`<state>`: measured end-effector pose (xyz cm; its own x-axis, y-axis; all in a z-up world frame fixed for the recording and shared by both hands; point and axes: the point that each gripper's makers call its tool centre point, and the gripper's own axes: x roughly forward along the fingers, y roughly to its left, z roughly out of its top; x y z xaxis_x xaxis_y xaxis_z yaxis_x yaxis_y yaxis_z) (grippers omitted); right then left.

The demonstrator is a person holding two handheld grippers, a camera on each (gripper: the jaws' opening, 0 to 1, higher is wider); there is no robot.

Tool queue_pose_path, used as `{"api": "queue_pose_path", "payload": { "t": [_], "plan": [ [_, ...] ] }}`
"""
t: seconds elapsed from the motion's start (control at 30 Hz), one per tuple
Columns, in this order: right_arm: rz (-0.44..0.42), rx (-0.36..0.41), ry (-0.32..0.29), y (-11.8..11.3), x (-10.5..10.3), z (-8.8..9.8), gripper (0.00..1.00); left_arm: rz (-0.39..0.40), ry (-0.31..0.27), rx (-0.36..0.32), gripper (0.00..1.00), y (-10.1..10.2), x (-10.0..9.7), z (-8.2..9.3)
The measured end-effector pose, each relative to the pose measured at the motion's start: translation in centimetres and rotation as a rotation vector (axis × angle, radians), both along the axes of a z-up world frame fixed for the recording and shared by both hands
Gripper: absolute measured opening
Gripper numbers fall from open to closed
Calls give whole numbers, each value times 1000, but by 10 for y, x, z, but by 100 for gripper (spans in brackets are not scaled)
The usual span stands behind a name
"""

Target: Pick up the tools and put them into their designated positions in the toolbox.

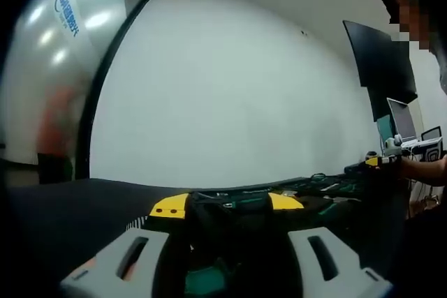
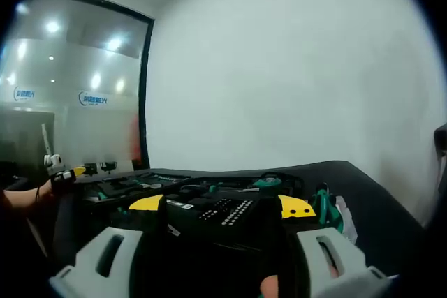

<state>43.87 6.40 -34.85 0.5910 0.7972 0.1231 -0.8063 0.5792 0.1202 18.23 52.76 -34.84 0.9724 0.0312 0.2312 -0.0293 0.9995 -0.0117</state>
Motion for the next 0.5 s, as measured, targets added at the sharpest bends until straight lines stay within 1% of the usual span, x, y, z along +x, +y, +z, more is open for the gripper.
{"api": "queue_pose_path", "payload": {
  "t": [0.2,0.5],
  "plan": [
    [0,-2,3,1,0,-1,59,5,3,2,37,1,0,-1],
    [0,-4,12,1,0,-2,59,3,-17,-10,36,2,-2,2]
  ]
}}
